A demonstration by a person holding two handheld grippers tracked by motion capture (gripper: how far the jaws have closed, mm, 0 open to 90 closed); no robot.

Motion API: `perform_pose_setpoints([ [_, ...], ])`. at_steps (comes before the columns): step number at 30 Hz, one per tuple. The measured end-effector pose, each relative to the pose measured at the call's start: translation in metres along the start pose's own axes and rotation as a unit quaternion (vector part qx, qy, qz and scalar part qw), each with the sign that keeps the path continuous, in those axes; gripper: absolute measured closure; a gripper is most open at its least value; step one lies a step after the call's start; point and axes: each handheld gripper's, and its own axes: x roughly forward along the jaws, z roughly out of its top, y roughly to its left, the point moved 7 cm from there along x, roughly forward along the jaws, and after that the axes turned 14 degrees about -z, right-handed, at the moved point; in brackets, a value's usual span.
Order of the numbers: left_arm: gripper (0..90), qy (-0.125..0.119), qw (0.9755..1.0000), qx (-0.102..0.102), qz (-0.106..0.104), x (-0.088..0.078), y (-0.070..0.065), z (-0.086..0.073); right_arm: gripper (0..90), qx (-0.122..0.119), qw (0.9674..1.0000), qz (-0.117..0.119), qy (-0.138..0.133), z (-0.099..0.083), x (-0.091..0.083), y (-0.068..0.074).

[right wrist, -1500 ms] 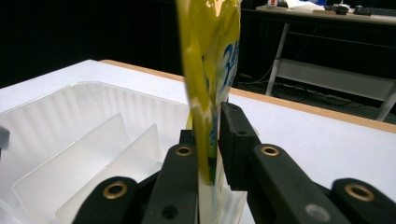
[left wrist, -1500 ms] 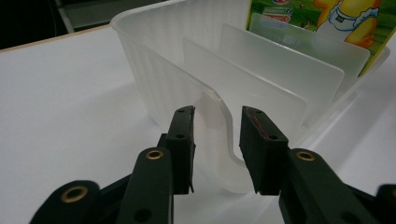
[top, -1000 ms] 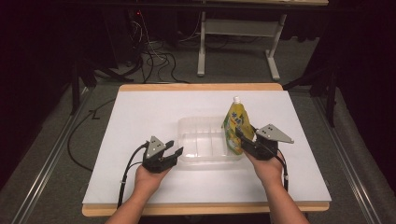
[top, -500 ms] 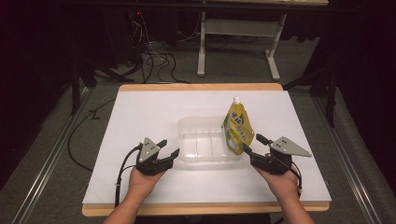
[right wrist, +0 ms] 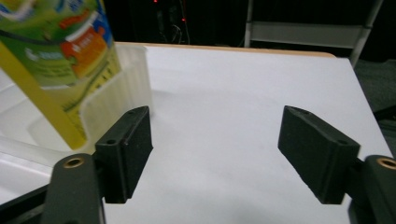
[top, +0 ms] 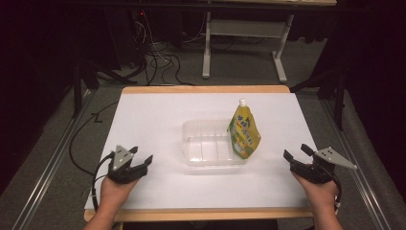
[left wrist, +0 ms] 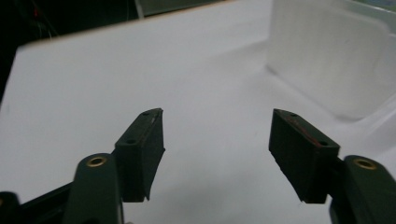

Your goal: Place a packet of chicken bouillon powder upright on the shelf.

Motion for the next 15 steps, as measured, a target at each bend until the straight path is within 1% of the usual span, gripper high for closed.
perform_pose_setpoints([
  [1, 37.3, 0.004, 0.9995, -0.032, -0.006, -0.004, 0.006, -0.008, 24.9, 0.0, 1.0, 0.0, 0.0, 0.0, 0.0, 0.0],
  [2, 36.7, 0.008, 0.9981, -0.06, -0.008, -0.006, 0.011, -0.008, 26.2, 0.004, 1.0, -0.004, -0.001, -0.002, 0.0, -0.001],
  [3, 33.3, -0.006, 0.9976, -0.069, -0.004, -0.01, 0.013, -0.004, 27.1, 0.005, 0.9999, -0.009, -0.004, -0.004, -0.001, -0.003],
  [4, 33.8, -0.025, 0.9975, -0.066, -0.002, -0.013, 0.012, 0.001, 27.0, 0.008, 0.9999, -0.01, -0.005, -0.005, 0.0, -0.002],
  [5, 34.7, -0.031, 0.9975, -0.063, -0.005, -0.012, 0.01, 0.003, 27.1, 0.007, 0.9999, -0.011, -0.002, -0.006, 0.001, -0.002],
  [6, 34.5, -0.03, 0.9978, -0.059, -0.011, -0.01, 0.007, 0.006, 27.4, 0.004, 0.9999, -0.011, 0.002, -0.006, 0.002, 0.0],
  [8, 34.3, -0.026, 0.9986, -0.042, -0.021, -0.006, -0.001, 0.008, 27.6, 0.0, 0.9999, -0.012, 0.002, -0.006, 0.004, 0.002],
  [10, 34.3, -0.02, 0.9994, -0.02, -0.022, -0.003, -0.006, 0.01, 27.7, 0.002, 0.9999, -0.012, 0.006, -0.008, 0.005, 0.003],
  [11, 34.4, -0.019, 0.9994, -0.015, -0.024, -0.003, -0.007, 0.01, 27.8, 0.003, 0.9999, -0.013, 0.008, -0.008, 0.006, 0.004],
  [15, 34.9, -0.021, 0.9992, -0.024, -0.026, -0.005, -0.004, 0.009, 28.3, 0.003, 0.9998, -0.019, 0.011, -0.009, 0.007, 0.003],
])
